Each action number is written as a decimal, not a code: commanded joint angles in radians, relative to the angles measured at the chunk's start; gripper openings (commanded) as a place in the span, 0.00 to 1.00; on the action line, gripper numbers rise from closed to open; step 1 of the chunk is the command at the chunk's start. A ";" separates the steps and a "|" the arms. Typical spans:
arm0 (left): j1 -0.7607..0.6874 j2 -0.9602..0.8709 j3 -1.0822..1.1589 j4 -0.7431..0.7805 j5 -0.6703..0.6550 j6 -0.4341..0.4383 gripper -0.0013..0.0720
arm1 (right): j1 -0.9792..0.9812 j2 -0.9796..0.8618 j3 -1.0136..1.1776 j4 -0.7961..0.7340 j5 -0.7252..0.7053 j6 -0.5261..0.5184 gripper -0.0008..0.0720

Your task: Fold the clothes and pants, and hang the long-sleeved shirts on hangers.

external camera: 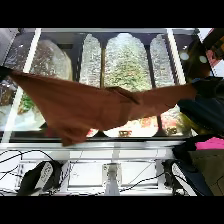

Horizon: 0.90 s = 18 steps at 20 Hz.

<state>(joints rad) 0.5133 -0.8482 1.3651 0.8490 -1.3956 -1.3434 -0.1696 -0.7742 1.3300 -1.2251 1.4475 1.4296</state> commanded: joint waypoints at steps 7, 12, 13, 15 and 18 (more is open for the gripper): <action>-0.001 0.101 0.000 -0.095 0.145 0.028 0.04 | 0.000 0.040 0.220 0.111 0.028 -0.035 0.03; -0.001 0.295 0.000 -0.094 0.507 0.102 0.04 | 0.000 0.122 0.432 0.172 -0.096 -0.033 0.03; -0.001 0.337 0.000 -0.089 0.582 0.126 0.04 | 0.000 0.138 0.466 0.178 -0.124 -0.033 0.03; 0.000 0.407 0.000 -0.033 0.710 0.132 0.04 | 0.000 0.164 0.519 0.182 -0.188 -0.032 0.03; 0.000 0.443 0.000 0.089 0.770 0.110 0.04 | 0.000 0.161 0.529 0.172 -0.238 -0.032 0.03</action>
<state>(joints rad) 0.5117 -0.4580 1.3655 0.8379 -0.7547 -1.2304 -0.1696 -0.6235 1.8214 -1.0538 1.2774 1.3956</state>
